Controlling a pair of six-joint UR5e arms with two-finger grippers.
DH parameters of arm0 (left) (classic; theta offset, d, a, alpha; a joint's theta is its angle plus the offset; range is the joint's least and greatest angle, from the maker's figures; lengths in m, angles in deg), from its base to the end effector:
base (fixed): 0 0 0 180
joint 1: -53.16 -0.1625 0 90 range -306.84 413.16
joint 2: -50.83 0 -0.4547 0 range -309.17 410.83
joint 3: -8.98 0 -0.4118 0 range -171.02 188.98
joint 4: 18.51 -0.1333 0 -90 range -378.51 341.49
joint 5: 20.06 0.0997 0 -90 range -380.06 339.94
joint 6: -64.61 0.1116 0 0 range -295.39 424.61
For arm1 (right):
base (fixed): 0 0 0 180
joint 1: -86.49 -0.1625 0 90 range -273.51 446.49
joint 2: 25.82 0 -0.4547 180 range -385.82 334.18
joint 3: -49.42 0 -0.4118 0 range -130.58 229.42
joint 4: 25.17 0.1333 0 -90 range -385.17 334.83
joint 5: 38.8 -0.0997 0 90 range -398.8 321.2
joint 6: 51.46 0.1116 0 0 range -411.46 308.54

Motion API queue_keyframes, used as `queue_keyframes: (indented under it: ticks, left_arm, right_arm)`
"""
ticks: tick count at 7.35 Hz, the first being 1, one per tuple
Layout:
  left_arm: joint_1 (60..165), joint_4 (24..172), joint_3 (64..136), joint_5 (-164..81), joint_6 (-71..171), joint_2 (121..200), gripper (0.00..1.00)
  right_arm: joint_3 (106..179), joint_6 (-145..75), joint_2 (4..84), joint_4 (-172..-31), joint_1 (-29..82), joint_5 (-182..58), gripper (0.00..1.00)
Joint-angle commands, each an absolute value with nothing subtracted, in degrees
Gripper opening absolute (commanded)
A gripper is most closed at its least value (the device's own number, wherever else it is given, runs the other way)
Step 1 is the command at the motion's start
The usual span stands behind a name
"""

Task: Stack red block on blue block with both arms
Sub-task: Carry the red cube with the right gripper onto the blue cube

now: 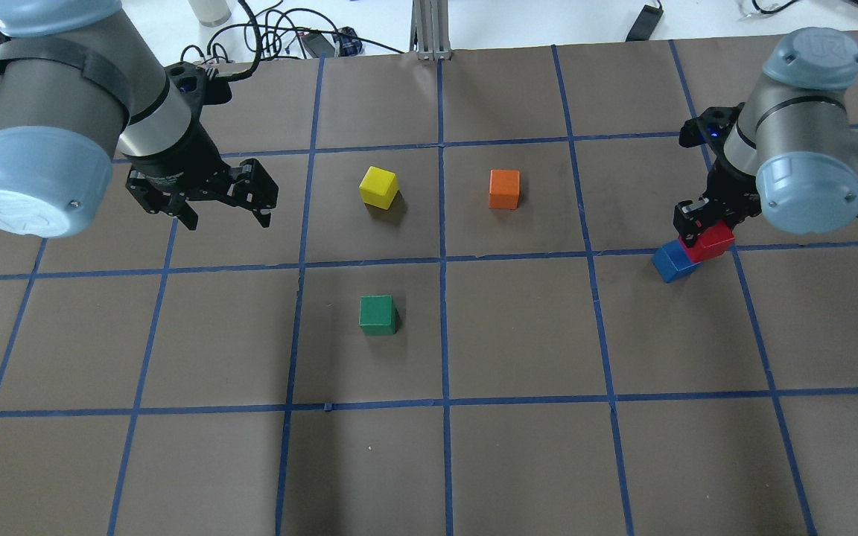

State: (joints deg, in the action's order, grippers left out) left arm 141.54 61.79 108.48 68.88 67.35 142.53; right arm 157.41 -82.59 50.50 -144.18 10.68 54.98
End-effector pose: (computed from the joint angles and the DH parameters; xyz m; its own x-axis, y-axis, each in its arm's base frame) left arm -0.1208 -0.5178 0.4229 -0.9996 0.0191 0.0197 0.0195 0.9995 0.0253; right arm -0.0133 -0.5665 0.2722 -0.9553 -0.2938 0.0324 -0.2909 0.9539 0.0738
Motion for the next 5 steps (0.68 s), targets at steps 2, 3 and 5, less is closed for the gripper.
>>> queue_keyframes:
  ticks: [2, 3, 5]
  left_arm:
    - [141.6, 61.7, 108.5, 68.9, 67.2, 142.8, 1.0]
    - [141.6, 61.7, 108.5, 68.9, 67.2, 142.8, 1.0]
    - [141.6, 61.7, 108.5, 68.9, 67.2, 142.8, 1.0]
  right_arm:
    - [157.4, -83.9, 50.5, -144.6, 9.2, 54.2, 0.0]
    - [157.5, -84.1, 50.1, -144.7, 9.1, 54.2, 0.0]
    - [157.9, -84.2, 49.9, -144.7, 9.1, 54.3, 0.0]
